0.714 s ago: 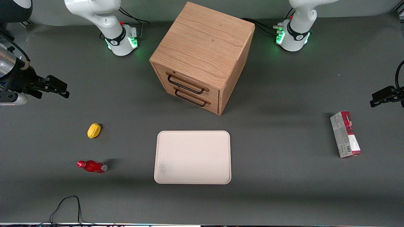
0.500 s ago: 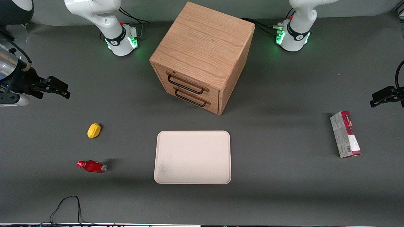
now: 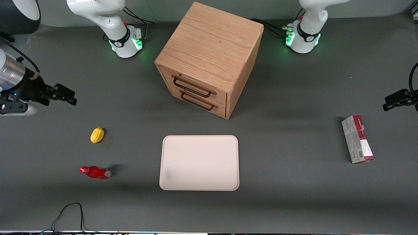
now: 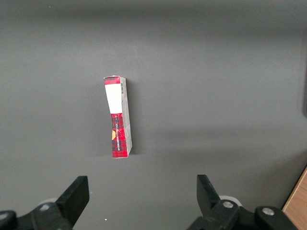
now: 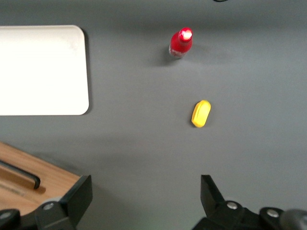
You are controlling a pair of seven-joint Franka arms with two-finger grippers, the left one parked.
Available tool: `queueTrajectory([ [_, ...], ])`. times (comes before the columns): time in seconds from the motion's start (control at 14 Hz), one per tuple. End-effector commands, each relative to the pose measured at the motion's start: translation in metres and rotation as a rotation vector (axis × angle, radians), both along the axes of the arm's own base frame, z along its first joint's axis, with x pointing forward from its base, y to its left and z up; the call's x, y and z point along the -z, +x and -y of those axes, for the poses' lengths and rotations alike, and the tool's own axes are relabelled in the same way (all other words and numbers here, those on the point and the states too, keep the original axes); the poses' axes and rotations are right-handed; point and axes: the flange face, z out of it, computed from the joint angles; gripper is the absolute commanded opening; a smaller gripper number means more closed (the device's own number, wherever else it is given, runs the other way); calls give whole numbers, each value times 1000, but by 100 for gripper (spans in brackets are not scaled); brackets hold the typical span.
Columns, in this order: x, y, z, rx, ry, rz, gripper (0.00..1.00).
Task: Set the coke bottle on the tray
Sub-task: 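Move the right gripper down toward the red Coca-Cola bottle, then close the right gripper around the bottle's body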
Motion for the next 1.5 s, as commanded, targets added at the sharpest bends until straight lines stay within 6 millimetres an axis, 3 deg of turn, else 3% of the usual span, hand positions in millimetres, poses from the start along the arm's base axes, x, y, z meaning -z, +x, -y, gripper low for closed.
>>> queueTrajectory([
  [0.0,26,58,25,21,22,38,100],
  [0.29,76,115,53,52,17,107,100],
  [0.43,113,134,55,35,19,132,100],
  [0.71,204,154,61,10,25,83,100],
  [0.86,235,157,65,-9,24,71,100],
  [1.43,285,153,67,-6,20,101,99],
])
